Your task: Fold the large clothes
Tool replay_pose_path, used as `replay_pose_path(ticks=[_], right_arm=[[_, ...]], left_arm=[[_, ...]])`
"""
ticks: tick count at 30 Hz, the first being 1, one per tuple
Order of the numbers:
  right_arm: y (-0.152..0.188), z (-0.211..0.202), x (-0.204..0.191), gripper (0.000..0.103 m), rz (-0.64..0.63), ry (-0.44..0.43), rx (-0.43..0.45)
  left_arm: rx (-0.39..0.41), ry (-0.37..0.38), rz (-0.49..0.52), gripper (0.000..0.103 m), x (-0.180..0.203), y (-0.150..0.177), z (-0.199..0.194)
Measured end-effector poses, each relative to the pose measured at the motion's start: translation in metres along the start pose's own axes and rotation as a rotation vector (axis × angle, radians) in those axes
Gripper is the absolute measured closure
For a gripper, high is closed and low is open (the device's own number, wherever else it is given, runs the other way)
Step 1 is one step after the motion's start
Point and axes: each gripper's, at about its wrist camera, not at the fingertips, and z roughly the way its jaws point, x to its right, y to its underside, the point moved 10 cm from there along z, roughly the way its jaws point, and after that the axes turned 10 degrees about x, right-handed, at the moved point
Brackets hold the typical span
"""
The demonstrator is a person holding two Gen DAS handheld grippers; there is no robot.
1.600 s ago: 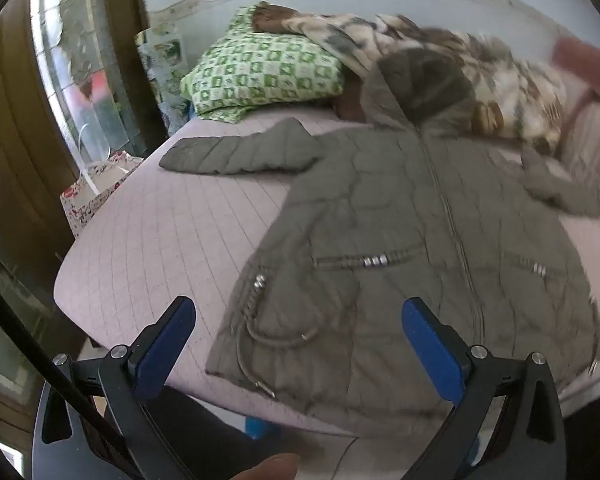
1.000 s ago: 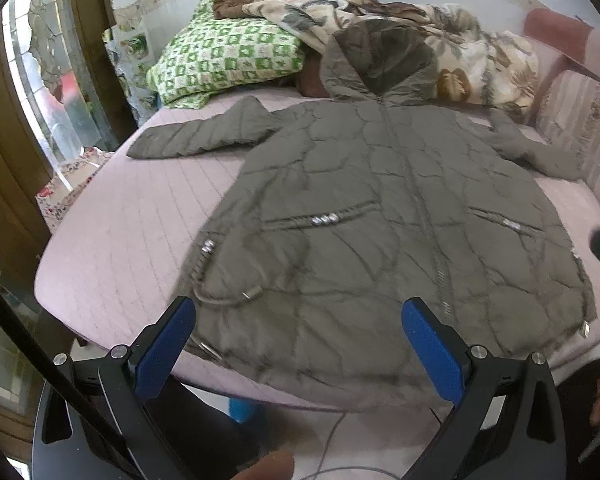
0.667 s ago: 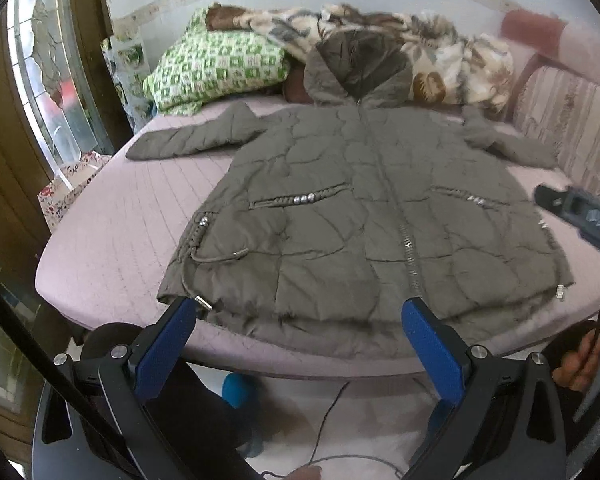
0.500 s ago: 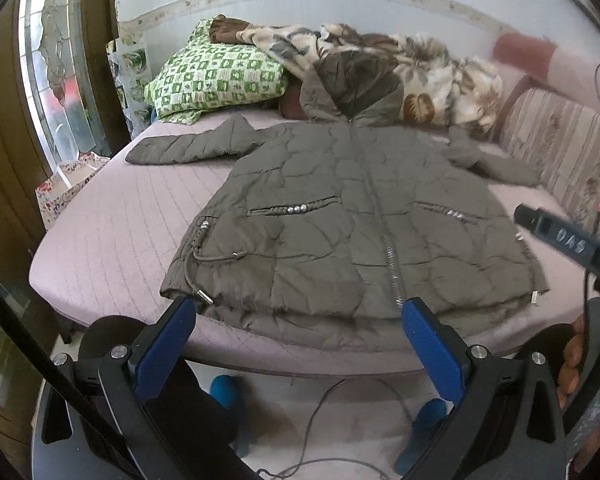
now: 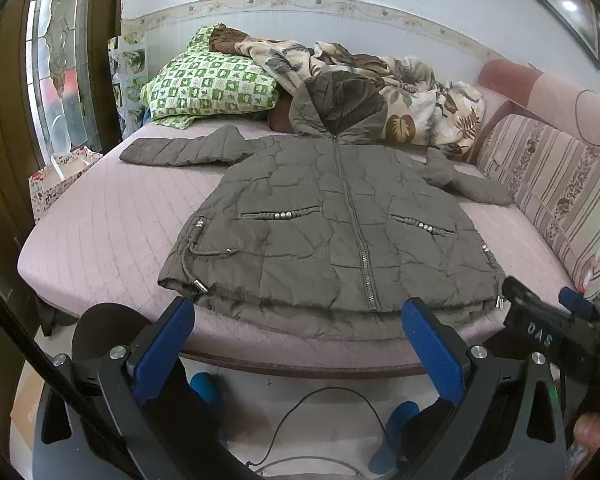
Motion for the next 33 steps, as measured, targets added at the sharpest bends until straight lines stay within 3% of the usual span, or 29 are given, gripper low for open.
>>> replay_pose_path(ticks=[9, 15, 23, 33], right_arm=[[0.01, -0.024, 0.017, 0.003, 0.054, 0.04, 0.031], [0.012, -0.03, 0.009, 0.003, 0.044, 0.013, 0.044], [0.018, -0.03, -0.008, 0.004, 0.016, -0.023, 0.027], [0.028, -0.019, -0.017, 0.004, 0.009, -0.059, -0.006]], left_arm=[[0.028, 0.046, -0.027, 0.0, -0.003, 0.007, -0.009], [0.005, 0.077, 0.001, 0.0, 0.003, 0.014, -0.008], [0.025, 0.016, -0.029, 0.0, -0.014, 0.011, -0.01], [0.023, 0.01, -0.026, 0.0, -0.015, 0.013, -0.009]])
